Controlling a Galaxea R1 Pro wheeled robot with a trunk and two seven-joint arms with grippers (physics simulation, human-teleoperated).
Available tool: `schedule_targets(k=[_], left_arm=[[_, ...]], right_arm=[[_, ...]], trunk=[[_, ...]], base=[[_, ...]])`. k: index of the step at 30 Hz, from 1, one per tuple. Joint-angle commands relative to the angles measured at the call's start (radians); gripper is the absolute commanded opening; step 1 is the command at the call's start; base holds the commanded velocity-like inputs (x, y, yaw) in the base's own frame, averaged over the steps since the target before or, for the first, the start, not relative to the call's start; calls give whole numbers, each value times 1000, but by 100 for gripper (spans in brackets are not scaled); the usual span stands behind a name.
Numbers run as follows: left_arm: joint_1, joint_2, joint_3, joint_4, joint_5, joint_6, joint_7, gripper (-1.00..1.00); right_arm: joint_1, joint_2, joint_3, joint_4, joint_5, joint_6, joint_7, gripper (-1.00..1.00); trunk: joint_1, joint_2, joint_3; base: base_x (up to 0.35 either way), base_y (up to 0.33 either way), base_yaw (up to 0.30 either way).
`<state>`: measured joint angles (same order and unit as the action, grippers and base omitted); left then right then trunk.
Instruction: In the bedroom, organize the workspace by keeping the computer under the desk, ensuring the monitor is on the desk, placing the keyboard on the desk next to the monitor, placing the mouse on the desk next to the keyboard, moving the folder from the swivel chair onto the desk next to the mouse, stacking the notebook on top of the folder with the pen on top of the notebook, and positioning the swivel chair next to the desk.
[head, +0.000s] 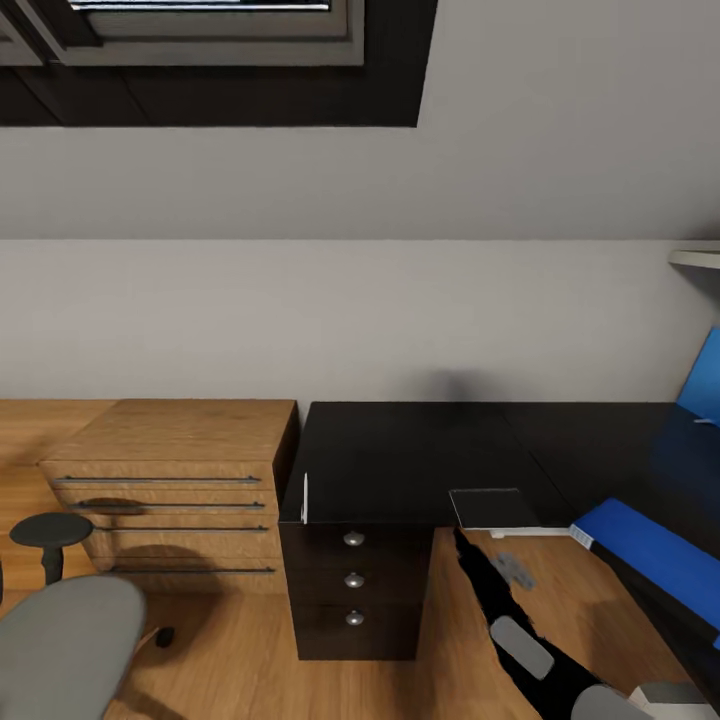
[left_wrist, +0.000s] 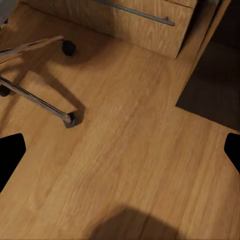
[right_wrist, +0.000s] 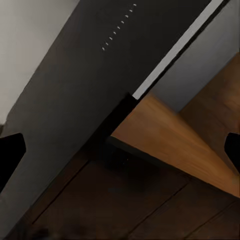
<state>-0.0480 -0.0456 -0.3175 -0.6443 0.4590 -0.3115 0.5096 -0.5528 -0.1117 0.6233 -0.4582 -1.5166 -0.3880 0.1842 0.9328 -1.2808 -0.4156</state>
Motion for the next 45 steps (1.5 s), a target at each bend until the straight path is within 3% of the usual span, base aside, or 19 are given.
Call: schedule_targets(k=[1,5,10,12,13,16,18,22,45], left_arm=[[-1,2,-6,-1,13,-9,6,100],[-1,2,-5,-3,16,-10,6,100],[-1,3,-5,-3,17,0,6,100],[-1,3,-5,-3,18,55,5,100],[-1,3,-3,0,19,125,4,100],[-4,4,0,22,39,206,0,100],[-31,5,1,69,79,231,-35,100],[-56,7,1,115,106,239,-85,100],[-69,3,0,135,113,242,-109,100]], right_arm=[[-1,-16,6,18,-30,48,110,100],[-1,-52,7,38,-82,96,263,100],[-1,-88,6,43,-133,181,308,100],[-1,-94,6,52,-167,206,313,100],[-1,-96,6,60,-193,213,315,100],[-1,-97,5,64,-211,217,316,100],[-1,-96,6,62,-216,218,316,100],[-1,-96,6,62,-218,219,316,100],[-1,-95,7,66,-219,219,316,100]], trunk=[[4,-8,-4],[19,-36,-17],[38,-71,-33],[46,-85,-39],[50,-92,-42],[61,-113,-51],[69,-127,-58],[84,-155,-70],[173,-316,-142]], base=[[0,0,0],[0,0,0],[0,0,0],[0,0,0],[0,0,0],[0,0,0],[0,0,0],[0,0,0],[0,0,0]])
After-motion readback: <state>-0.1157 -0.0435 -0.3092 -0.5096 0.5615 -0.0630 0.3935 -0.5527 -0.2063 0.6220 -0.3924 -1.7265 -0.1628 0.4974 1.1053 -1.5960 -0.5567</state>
